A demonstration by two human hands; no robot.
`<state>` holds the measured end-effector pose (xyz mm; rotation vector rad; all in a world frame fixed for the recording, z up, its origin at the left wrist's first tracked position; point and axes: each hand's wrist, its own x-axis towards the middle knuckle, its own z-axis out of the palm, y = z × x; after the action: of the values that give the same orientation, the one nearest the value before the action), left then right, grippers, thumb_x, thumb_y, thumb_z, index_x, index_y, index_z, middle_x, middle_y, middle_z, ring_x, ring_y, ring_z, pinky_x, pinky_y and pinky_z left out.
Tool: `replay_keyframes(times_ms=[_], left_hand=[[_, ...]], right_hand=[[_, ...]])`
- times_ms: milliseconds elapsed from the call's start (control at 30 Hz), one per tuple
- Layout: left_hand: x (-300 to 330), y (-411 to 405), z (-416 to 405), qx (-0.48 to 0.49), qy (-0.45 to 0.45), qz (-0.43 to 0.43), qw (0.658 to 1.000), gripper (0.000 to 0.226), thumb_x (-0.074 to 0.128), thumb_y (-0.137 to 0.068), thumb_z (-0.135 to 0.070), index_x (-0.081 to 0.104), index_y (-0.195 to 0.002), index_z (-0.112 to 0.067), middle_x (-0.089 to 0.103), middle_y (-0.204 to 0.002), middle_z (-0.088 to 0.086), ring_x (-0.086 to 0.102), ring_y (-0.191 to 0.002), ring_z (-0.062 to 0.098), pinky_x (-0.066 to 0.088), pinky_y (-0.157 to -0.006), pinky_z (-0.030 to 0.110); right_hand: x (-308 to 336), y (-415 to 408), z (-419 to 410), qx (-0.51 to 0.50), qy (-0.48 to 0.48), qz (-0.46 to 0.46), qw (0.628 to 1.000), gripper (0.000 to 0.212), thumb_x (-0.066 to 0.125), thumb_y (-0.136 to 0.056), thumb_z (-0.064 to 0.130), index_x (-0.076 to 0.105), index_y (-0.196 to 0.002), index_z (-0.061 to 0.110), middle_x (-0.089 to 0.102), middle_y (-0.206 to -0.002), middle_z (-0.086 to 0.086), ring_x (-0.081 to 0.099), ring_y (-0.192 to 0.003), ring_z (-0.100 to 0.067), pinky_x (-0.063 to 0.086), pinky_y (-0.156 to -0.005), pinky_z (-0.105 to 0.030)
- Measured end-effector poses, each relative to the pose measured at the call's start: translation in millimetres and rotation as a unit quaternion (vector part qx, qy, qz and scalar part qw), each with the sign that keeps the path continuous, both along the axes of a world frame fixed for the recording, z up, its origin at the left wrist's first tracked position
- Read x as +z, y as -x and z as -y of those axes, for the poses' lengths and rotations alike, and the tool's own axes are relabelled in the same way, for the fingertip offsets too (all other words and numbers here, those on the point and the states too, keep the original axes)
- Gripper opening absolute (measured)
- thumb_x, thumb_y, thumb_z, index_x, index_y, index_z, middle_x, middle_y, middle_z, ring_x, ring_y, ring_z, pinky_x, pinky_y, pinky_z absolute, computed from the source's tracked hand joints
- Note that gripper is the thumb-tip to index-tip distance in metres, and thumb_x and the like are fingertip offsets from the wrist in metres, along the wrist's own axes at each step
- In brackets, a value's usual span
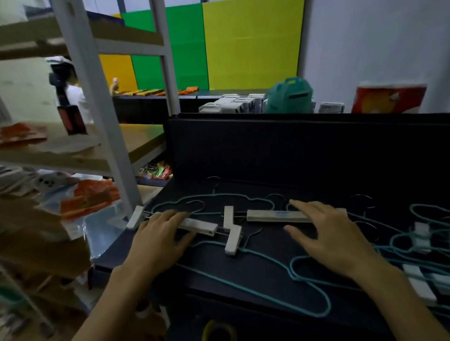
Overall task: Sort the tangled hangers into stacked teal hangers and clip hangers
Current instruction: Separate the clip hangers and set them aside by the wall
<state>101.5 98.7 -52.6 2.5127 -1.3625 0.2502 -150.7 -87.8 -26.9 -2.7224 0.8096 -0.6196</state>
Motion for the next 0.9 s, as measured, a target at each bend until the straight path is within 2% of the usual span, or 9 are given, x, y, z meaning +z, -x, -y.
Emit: replay_keyframes(times_ms=[267,433,567,633,733,800,900], left_hand=[[-5,-38,20,-0.096,-0.045,-0.042,0.993,0.044,0.049,-0.093,-0.042,0.043,-0.136,-0.036,0.044,-0.14,-0.007,0.036,-0.131,0.017,0.026,-0.108,0.037],[-6,-48,22,-0.146,-0.029,-0.035,0.988,0.039,0.05,-0.093,-0.038,0.049,-0.132,-0.035,0.05,-0.13,-0.005,0.043,-0.123,0.018,0.031,-0.103,0.036],[-2,-54,19,-0.169,0.011,-0.032,0.985,0.039,0.05,-0.093,-0.035,0.049,-0.132,-0.034,0.051,-0.124,-0.002,0.046,-0.115,0.02,0.038,-0.096,0.036],[2,-56,17,-0.175,0.028,-0.03,0.984,0.039,0.05,-0.094,-0.034,0.048,-0.133,-0.033,0.05,-0.122,0.0,0.046,-0.111,0.021,0.039,-0.094,0.037],[6,-61,15,-0.182,0.058,-0.026,0.981,0.038,0.051,-0.093,-0.032,0.05,-0.132,-0.031,0.052,-0.12,0.004,0.047,-0.108,0.026,0.041,-0.09,0.041],[6,-63,13,-0.184,0.071,-0.028,0.98,0.038,0.052,-0.093,-0.033,0.052,-0.13,-0.03,0.054,-0.117,0.006,0.048,-0.105,0.028,0.042,-0.087,0.042],[5,-63,11,-0.192,0.08,-0.019,0.978,0.037,0.054,-0.092,-0.033,0.054,-0.129,-0.029,0.055,-0.114,0.007,0.048,-0.104,0.03,0.04,-0.084,0.041]], right_hand=[[-9,-6,-5,-0.03,-0.008,-0.033,0.999,0.061,0.045,-0.089,0.057,0.034,-0.143,0.03,0.042,-0.141,0.012,0.039,-0.127,-0.008,0.033,-0.104,-0.025],[-13,-11,-34,-0.049,-0.031,-0.035,0.998,0.061,0.047,-0.088,0.058,0.035,-0.142,0.033,0.041,-0.14,0.015,0.038,-0.127,-0.006,0.031,-0.101,-0.02],[-14,-20,-68,-0.043,-0.06,-0.075,0.994,0.069,0.044,-0.083,0.068,0.033,-0.143,0.035,0.042,-0.139,0.014,0.036,-0.126,-0.006,0.031,-0.105,-0.024],[-13,-26,-82,-0.052,-0.066,-0.119,0.989,0.08,0.043,-0.077,0.075,0.029,-0.145,0.034,0.038,-0.143,0.012,0.031,-0.131,-0.008,0.026,-0.109,-0.027],[-17,-37,-96,-0.068,-0.062,-0.173,0.981,0.097,0.039,-0.066,0.083,0.023,-0.147,0.033,0.029,-0.15,0.009,0.021,-0.138,-0.011,0.009,-0.116,-0.03],[-20,-41,-103,-0.069,-0.053,-0.165,0.982,0.092,0.044,-0.071,0.08,0.026,-0.147,0.031,0.031,-0.15,0.009,0.022,-0.138,-0.009,0.003,-0.116,-0.029],[-20,-43,-108,-0.08,-0.058,-0.135,0.986,0.084,0.053,-0.074,0.073,0.033,-0.144,0.031,0.039,-0.144,0.011,0.028,-0.134,-0.008,0.002,-0.115,-0.027]])
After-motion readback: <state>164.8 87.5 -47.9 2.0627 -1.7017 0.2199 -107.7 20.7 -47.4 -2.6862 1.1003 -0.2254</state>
